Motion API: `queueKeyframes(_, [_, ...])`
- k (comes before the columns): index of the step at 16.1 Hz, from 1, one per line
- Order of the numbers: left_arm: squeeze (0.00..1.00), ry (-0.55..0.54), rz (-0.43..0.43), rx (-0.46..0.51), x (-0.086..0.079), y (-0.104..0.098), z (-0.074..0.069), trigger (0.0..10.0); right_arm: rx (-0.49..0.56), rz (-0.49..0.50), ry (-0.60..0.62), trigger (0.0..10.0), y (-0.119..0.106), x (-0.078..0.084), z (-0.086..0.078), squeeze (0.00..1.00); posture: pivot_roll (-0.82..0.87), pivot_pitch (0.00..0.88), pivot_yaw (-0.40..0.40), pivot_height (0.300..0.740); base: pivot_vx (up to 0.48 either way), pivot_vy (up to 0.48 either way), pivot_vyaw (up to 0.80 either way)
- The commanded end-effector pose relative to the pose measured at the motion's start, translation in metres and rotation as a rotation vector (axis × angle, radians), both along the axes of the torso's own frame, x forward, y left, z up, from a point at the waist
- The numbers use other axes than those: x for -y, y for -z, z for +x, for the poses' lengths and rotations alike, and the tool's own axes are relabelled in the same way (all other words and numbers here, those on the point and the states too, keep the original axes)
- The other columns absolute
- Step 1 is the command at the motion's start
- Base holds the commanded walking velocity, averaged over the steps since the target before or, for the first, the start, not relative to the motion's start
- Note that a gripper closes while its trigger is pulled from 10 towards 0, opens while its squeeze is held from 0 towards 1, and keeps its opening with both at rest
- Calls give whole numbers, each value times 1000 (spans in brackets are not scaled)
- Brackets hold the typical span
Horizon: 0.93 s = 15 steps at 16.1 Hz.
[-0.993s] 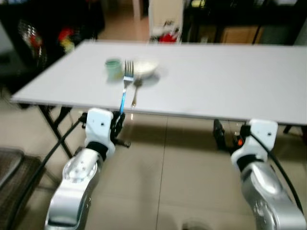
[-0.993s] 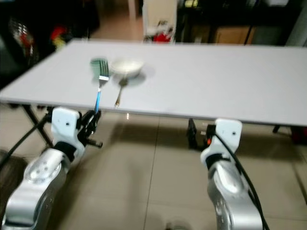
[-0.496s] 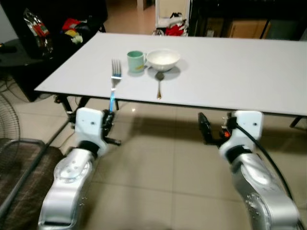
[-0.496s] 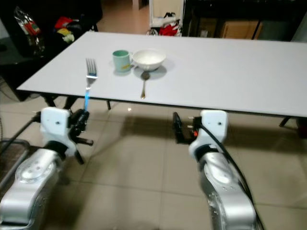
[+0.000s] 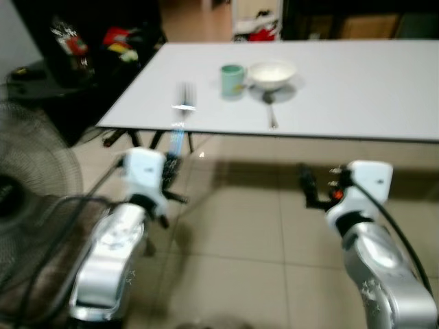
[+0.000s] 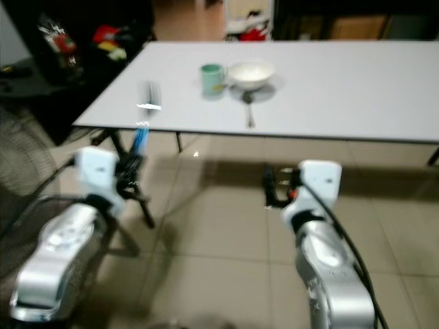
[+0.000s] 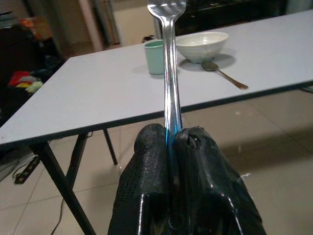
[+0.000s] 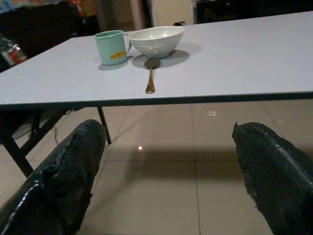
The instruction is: Setting the table
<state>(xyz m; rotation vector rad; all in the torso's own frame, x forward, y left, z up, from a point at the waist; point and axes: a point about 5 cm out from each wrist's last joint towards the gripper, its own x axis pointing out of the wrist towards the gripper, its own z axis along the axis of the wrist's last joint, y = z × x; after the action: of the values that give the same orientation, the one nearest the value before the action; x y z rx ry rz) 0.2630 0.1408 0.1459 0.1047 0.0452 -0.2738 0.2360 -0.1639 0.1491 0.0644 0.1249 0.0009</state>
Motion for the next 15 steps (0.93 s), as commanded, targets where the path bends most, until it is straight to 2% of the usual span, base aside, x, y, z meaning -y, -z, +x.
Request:
queueKeyframes(1, [0, -26, 21, 21, -8, -5, 1, 10000, 9, 13, -16, 10000, -3, -5, 0, 0, -29, 0, 74, 740, 0, 435, 0])
queueKeyframes(2, [0, -28, 17, 23, -9, -5, 2, 10000, 7, 14, -17, 10000, -2, -5, -1, 0, -29, 0, 74, 740, 0, 379, 0])
queueKeyframes(3, [0, -46, -14, 23, -9, -4, -5, 10000, -6, 18, -20, 10000, -1, -6, -1, 0, -33, 0, 65, 740, 0, 0, 0])
queueKeyframes(5, [0, -41, -29, 29, -4, -5, -5, 10000, -10, 12, -16, 10000, -1, -2, 0, 0, -30, 0, 58, 740, 0, 0, 0])
queueKeyframes(15, [0, -29, 0, 52, -4, -6, -7, 10000, -16, 18, -23, 10000, 0, -3, 3, 0, -13, 0, 50, 740, 0, 0, 0])
